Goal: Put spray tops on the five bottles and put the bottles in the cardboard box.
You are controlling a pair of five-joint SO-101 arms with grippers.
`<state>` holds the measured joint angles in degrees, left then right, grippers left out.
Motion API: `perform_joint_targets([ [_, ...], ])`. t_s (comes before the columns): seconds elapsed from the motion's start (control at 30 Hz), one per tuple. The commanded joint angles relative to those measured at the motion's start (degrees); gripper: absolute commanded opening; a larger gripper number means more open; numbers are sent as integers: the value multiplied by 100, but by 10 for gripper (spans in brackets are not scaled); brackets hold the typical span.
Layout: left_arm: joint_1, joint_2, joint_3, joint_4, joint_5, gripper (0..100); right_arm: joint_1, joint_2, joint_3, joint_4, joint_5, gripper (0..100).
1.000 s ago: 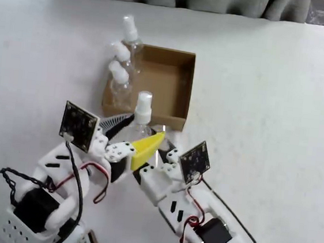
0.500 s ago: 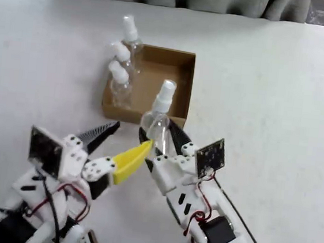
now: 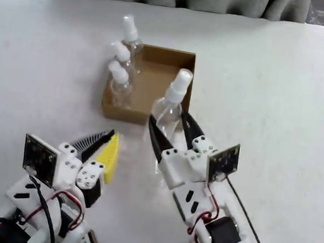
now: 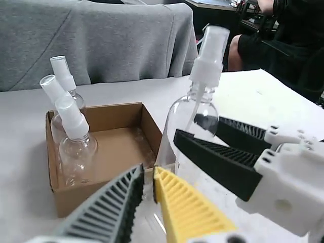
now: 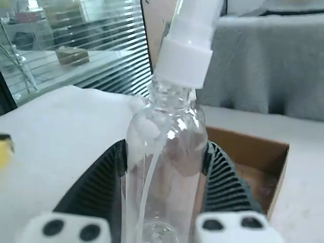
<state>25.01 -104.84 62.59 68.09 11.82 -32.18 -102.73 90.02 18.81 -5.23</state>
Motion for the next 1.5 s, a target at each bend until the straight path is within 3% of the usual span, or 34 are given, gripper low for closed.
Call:
perform_joint_targets([
  [0.0,31,-13,-202,26,-35,23,-233,233,-853,-48,193,15],
  [0.27,576,-13,-185,35,-26,20,-356,2624,-2892,-57,141,15],
  [0.37,734,-13,-158,35,-26,20,-356,3073,-3385,-48,-237,15],
  [0.53,787,-13,44,-308,-18,20,-681,3187,-3798,549,-677,15],
  [0.73,787,-13,1134,-1626,-9,20,-1182,2976,-4088,1314,-703,15],
  [1.0,778,-13,1240,-1732,-9,20,-1182,2431,-4070,2000,-677,15],
  [1.23,743,-13,1240,-1723,-9,20,-901,2404,-3851,1938,-651,15],
  [1.47,549,-13,1248,-695,-70,20,163,2413,-3842,1288,-193,15],
])
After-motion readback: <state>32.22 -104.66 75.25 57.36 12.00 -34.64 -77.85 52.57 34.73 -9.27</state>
